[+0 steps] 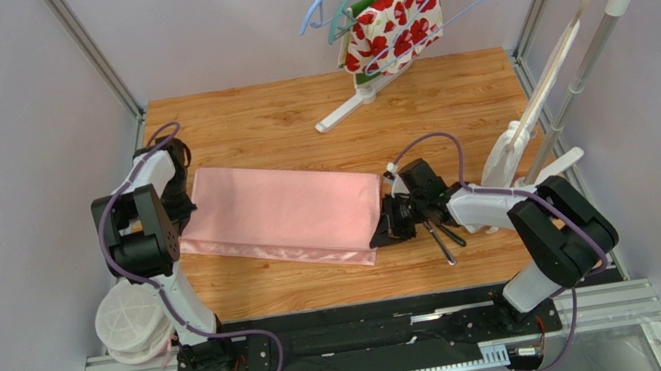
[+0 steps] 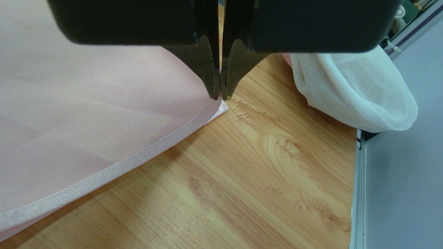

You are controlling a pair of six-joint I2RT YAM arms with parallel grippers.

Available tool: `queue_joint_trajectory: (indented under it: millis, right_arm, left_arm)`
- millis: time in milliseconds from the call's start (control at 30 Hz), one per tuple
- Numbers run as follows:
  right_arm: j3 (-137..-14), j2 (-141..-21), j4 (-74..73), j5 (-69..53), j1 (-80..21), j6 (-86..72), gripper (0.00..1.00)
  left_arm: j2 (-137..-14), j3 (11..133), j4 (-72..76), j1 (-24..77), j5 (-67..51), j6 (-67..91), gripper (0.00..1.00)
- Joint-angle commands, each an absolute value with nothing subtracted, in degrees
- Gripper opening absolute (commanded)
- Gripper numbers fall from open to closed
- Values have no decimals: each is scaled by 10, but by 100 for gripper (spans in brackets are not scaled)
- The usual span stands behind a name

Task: Fold the napkin into a case and place the utensils inside
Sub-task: Fold and flatten the napkin at the center of the board.

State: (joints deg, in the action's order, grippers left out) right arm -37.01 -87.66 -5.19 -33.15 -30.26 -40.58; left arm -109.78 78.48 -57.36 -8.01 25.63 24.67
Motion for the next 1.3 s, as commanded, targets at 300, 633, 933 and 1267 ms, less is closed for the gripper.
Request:
queue_joint_trajectory:
  millis: [300,633,933,1267]
  right_arm:
    - [-391,-845,-63,-345,-310,-395,0]
    - [-385,-914,-22,-367,-319,-411,0]
    - [-381,-943,-5,-363,-325,-416,0]
    - [-375,-957,13,-362,-327,-412,0]
  left_arm:
    - [-1068,779,-525,-83,268,229,0]
    - [-1110,784,-537,-83,272,235,0]
    - [-1125,787,-532,-80,279,235,0]
    - [-1136,787,-530,-70,296,237,0]
